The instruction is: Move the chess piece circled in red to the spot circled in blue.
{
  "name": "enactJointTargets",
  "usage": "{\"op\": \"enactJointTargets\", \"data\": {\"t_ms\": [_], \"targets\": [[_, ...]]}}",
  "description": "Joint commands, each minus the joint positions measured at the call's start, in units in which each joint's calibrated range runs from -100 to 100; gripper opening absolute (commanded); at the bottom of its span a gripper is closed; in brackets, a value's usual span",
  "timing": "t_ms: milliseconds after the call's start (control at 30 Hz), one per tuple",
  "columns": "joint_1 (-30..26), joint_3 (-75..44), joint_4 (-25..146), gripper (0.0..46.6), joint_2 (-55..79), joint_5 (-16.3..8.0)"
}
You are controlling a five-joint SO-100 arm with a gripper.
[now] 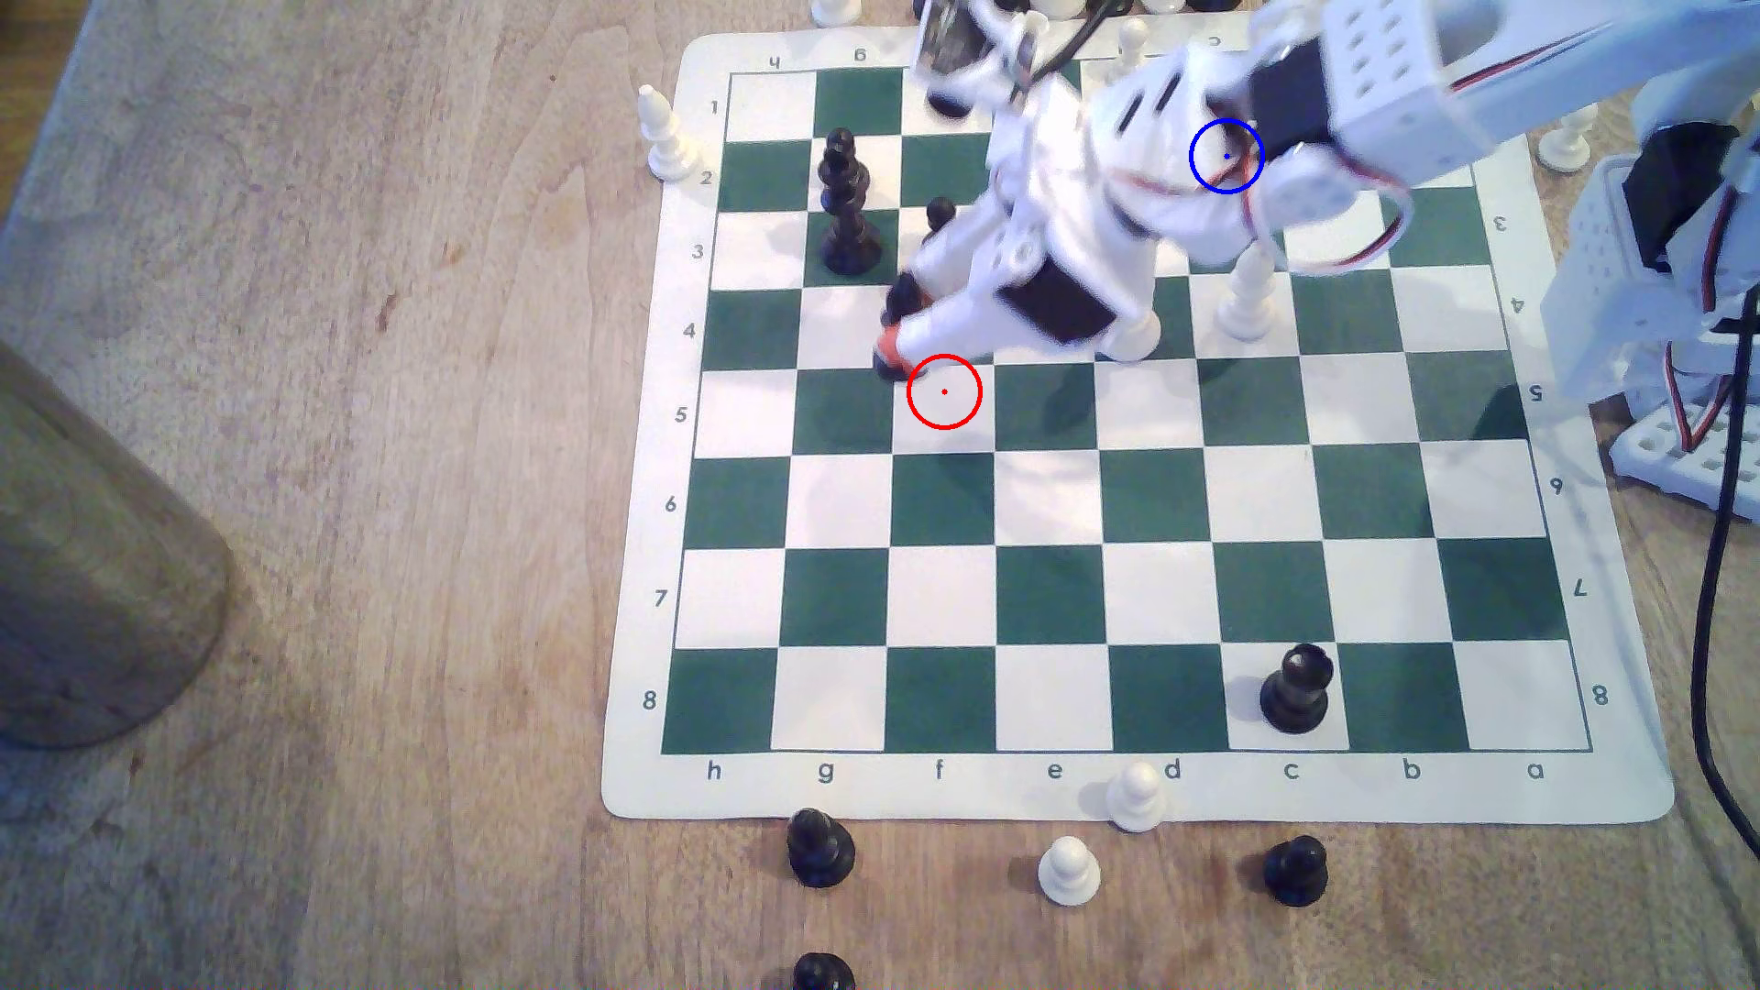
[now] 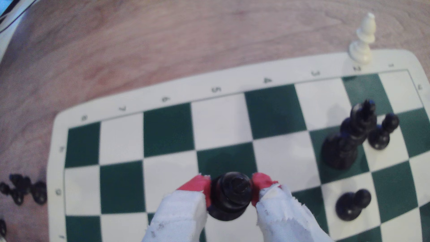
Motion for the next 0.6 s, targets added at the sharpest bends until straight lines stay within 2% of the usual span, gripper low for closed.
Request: {"op": "enactJointTargets", "data": {"t_ms": [0,233,567], "targets": [[0.19,-1.50,7.18,0.3,-14.36,0.29],[6.06,9.56,16.44,0.3,-32.69,2.30],[15.05,14.72,28.07,0.3,-45.51,4.10]]}}
